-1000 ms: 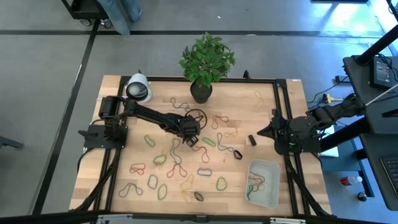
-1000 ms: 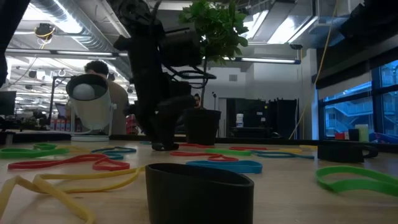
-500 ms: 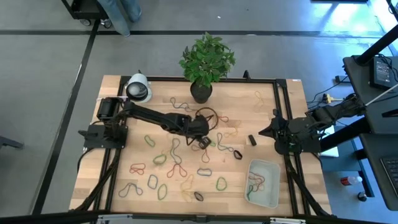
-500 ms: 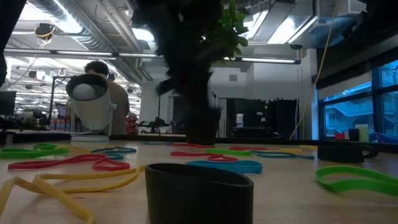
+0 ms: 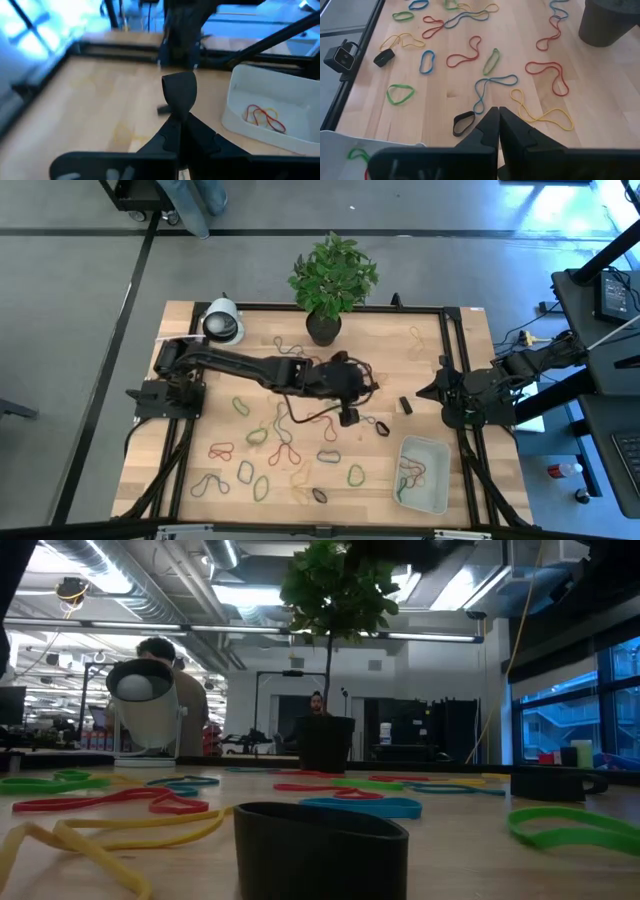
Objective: Pick and place rubber bands into bin
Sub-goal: Put the black rubber band into the gray bin
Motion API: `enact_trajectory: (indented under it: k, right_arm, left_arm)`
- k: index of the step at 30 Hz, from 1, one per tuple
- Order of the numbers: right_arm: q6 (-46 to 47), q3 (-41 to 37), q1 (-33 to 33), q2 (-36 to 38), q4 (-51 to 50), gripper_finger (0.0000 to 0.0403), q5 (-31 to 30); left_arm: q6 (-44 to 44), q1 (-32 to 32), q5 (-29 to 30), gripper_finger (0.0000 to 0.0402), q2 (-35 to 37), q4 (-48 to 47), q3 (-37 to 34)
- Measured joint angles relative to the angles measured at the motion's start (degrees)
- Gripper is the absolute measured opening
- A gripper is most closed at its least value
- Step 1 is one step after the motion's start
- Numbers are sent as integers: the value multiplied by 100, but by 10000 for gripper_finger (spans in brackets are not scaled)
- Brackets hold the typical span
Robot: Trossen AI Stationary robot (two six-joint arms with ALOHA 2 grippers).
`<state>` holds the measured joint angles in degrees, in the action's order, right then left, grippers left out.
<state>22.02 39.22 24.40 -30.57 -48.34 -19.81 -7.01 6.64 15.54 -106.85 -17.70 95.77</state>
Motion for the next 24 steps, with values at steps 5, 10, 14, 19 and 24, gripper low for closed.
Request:
enact_trajectory:
  k: [5, 10, 14, 19, 24]
  right_arm:
    - [0, 0, 0, -2, 7, 16, 0]
    - [22, 0, 0, -2, 50, 16, -2]
    - [29, 0, 0, -2, 136, 16, -4]
    - [14, 0, -3, -2, 156, 16, -12]
    - [17, 0, -2, -2, 157, 16, -35]
  left_arm:
    - [642, 169, 140, 3, 2, -272, 547]
    - [883, 294, 141, 3, -43, -118, 721]
    - [881, 391, -43, 3, -446, 280, 1019]
    - [879, 588, -111, 3, -1419, 308, 1885]
    - [841, 761, -192, 3, -2493, 425, 2925]
